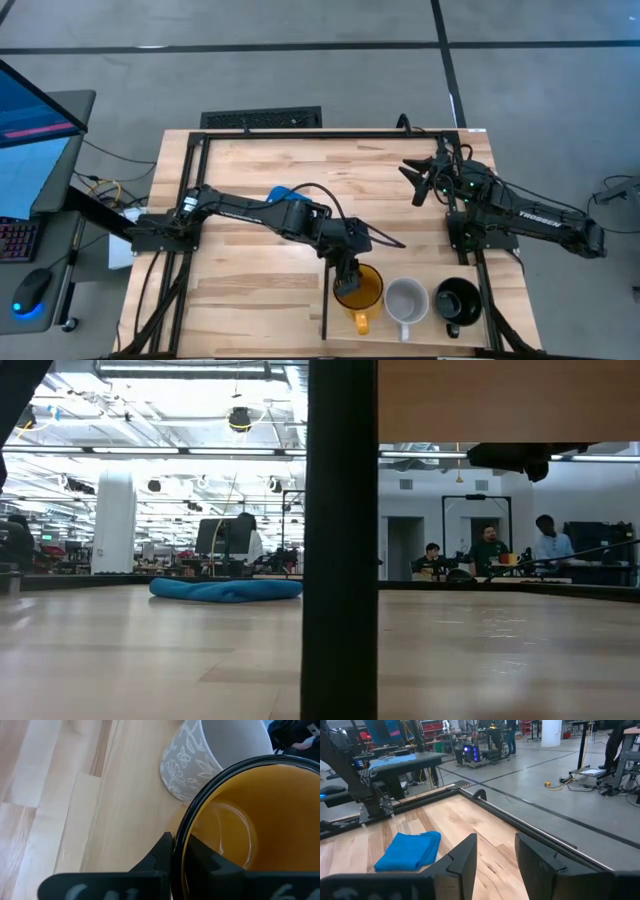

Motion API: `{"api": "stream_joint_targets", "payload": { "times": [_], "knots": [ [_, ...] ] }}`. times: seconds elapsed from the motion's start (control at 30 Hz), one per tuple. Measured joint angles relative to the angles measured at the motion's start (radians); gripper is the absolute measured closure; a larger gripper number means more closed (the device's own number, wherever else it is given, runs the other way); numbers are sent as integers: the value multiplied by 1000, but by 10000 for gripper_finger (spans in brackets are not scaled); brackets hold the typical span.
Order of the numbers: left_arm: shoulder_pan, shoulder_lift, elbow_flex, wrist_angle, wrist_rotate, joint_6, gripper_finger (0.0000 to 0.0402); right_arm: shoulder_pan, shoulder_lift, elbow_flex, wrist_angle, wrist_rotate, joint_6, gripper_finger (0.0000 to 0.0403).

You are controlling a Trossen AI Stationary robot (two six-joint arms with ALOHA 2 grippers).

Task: Stack small to large cups/mugs on shelf
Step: Put the yellow mug on the shelf

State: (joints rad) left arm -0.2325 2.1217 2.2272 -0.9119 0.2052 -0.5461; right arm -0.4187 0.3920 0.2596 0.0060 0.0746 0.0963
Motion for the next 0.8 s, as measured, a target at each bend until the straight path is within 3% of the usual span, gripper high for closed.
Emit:
{"api": "stream_joint_targets", "payload": {
  "times": [0.47, 0.8],
  "knots": [
    [0, 0, 0, 57, 12, 3, 390, 0, 0, 0, 0, 0, 0, 248],
    [6, 0, 0, -44, -17, 3, 390, 0, 0, 0, 0, 0, 0, 248]
  ]
}}
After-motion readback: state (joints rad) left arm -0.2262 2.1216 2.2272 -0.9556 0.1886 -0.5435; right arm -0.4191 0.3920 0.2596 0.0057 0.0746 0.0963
